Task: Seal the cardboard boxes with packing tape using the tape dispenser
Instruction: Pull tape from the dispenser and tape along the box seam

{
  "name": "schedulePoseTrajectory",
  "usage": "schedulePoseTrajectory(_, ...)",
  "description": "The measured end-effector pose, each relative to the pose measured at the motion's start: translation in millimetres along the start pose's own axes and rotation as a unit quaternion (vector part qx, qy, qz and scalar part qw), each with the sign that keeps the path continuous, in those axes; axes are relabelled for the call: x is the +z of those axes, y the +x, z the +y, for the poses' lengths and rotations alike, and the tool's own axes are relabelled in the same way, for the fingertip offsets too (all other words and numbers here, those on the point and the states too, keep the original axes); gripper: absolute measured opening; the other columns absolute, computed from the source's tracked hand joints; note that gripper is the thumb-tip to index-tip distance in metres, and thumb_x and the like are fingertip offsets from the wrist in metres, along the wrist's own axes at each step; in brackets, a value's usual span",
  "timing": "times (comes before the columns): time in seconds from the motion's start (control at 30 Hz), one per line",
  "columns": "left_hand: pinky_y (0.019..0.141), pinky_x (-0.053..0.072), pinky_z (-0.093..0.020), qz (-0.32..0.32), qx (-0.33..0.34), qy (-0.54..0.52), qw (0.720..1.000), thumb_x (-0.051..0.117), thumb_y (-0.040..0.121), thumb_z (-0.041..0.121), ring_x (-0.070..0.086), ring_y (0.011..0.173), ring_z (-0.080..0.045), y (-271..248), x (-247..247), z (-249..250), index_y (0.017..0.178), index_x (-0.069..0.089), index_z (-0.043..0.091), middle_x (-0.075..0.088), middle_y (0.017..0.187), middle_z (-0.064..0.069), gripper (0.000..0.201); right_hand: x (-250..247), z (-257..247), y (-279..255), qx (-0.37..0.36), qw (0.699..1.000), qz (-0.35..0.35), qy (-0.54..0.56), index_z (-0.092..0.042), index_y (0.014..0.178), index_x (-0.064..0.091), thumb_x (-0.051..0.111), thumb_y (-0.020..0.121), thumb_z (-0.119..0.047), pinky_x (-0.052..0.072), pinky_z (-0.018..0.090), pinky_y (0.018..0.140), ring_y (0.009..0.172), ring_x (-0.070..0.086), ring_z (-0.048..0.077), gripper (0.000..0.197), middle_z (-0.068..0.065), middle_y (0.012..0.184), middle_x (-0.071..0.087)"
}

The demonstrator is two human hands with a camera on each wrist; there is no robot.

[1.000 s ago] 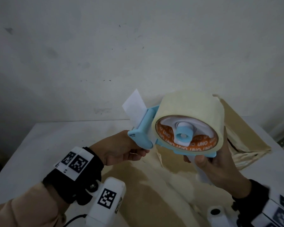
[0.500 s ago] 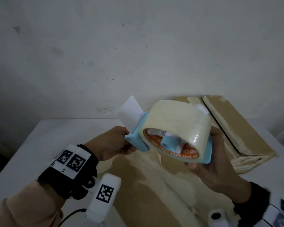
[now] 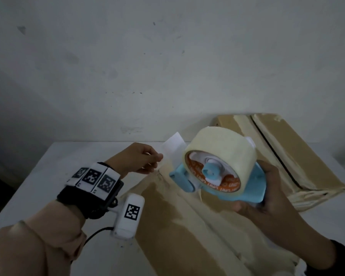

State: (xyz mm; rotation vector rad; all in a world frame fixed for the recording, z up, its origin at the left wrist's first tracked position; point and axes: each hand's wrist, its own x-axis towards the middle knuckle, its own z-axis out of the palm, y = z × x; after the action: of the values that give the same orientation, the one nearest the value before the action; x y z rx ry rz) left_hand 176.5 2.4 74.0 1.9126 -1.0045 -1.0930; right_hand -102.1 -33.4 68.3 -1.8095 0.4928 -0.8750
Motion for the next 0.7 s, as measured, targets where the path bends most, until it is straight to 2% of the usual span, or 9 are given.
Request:
schedulePoseTrajectory(0.13, 0.053, 0.05, -0.012, -0.047, 0.024, 0.027, 0.998, 0.057, 0.088, 0.008, 0.053, 0.042, 0.002, 10.7, -8.3, -6.4, 0.075, 0.058, 0.007, 0.059, 0.068, -0.007, 0.013, 18.4, 1.6, -2.1, 0.024, 1.0, -0.003, 0.002, -0.062, 0.099, 0.037, 0.072, 0.054, -0.067, 0.05, 0.011, 0.07, 0.093, 0.057, -0.009, 0.057, -0.037, 0.1, 0.051)
schedulePoseTrajectory(0.23, 0.057, 0.05, -0.015, -0.069, 0.037, 0.034, 0.996, 0.06, 0.086, 0.01, 0.054, 0.05, -0.004, 18.8, -17.4, -11.1, 0.073, 0.059, 0.01, 0.06, 0.068, -0.005, 0.013, 30.7, -5.1, -2.3, 0.043, 0.999, 0.015, 0.003, -0.062, 0.096, 0.037, 0.072, 0.053, -0.068, 0.051, 0.012, 0.069, 0.092, 0.057, -0.007, 0.057, -0.033, 0.102, 0.051)
schedulePoseTrajectory(0.27, 0.057, 0.05, -0.016, -0.071, 0.045, 0.038, 0.996, 0.06, 0.086, 0.012, 0.054, 0.053, -0.006, 21.6, -19.5, -13.6, 0.072, 0.059, 0.011, 0.061, 0.067, -0.004, 0.014, 33.8, -6.4, -2.1, 0.05, 0.999, 0.021, -0.001, -0.059, 0.098, 0.037, 0.072, 0.052, -0.068, 0.05, 0.011, 0.066, 0.088, 0.058, -0.007, 0.059, -0.028, 0.103, 0.052)
schedulePoseTrajectory(0.37, 0.056, 0.047, -0.017, -0.078, 0.073, 0.063, 0.992, 0.062, 0.085, 0.014, 0.052, 0.057, -0.012, 29.0, -20.2, -22.1, 0.073, 0.059, 0.011, 0.062, 0.067, -0.003, 0.013, 44.0, -6.9, -0.6, 0.075, 0.996, 0.042, -0.027, -0.04, 0.106, 0.032, 0.071, 0.05, -0.07, 0.048, 0.008, 0.058, 0.078, 0.06, -0.008, 0.075, -0.006, 0.104, 0.05)
schedulePoseTrajectory(0.43, 0.054, 0.045, -0.016, -0.085, 0.082, 0.084, 0.989, 0.062, 0.085, 0.011, 0.052, 0.057, -0.012, 34.9, -18.0, -28.2, 0.07, 0.058, 0.012, 0.061, 0.065, -0.002, 0.016, 51.5, -4.4, 0.4, 0.094, 0.994, 0.049, -0.034, -0.039, 0.108, 0.03, 0.071, 0.047, -0.072, 0.049, 0.009, 0.061, 0.084, 0.06, -0.009, 0.081, -0.01, 0.106, 0.052)
schedulePoseTrajectory(0.5, 0.049, 0.044, -0.012, -0.1, 0.082, 0.095, 0.987, 0.061, 0.085, 0.007, 0.051, 0.057, -0.011, 41.6, -15.2, -34.1, 0.066, 0.055, 0.013, 0.06, 0.065, -0.001, 0.021, 57.0, -1.9, 0.9, 0.116, 0.991, 0.043, -0.042, -0.052, 0.105, 0.031, 0.071, 0.045, -0.074, 0.051, 0.011, 0.065, 0.092, 0.06, -0.007, 0.075, -0.029, 0.102, 0.054)
schedulePoseTrajectory(0.53, 0.048, 0.044, -0.011, -0.108, 0.08, 0.093, 0.987, 0.06, 0.085, 0.006, 0.051, 0.057, -0.011, 44.6, -14.8, -36.9, 0.065, 0.054, 0.013, 0.059, 0.065, -0.001, 0.022, 58.9, -0.9, 1.0, 0.128, 0.99, 0.041, -0.049, -0.055, 0.102, 0.031, 0.07, 0.044, -0.075, 0.051, 0.011, 0.065, 0.092, 0.061, -0.006, 0.073, -0.031, 0.1, 0.054)
schedulePoseTrajectory(0.63, 0.052, 0.044, -0.013, -0.122, 0.072, 0.081, 0.987, 0.059, 0.086, 0.006, 0.051, 0.058, -0.011, 52.6, -17.2, -42.2, 0.065, 0.052, 0.013, 0.059, 0.066, -0.002, 0.024, 62.1, -0.1, 4.3, 0.148, 0.986, 0.04, -0.071, -0.044, 0.105, 0.028, 0.068, 0.042, -0.077, 0.05, 0.01, 0.062, 0.087, 0.062, -0.006, 0.081, -0.018, 0.101, 0.055)
schedulePoseTrajectory(0.7, 0.053, 0.045, -0.014, -0.129, 0.07, 0.078, 0.986, 0.058, 0.086, 0.005, 0.052, 0.058, -0.011, 57.7, -19.1, -43.3, 0.065, 0.051, 0.013, 0.059, 0.066, -0.002, 0.023, 64.7, -1.0, 8.6, 0.142, 0.986, 0.041, -0.077, -0.038, 0.105, 0.028, 0.071, 0.042, -0.073, 0.049, 0.008, 0.063, 0.088, 0.061, -0.009, 0.084, -0.014, 0.104, 0.051)
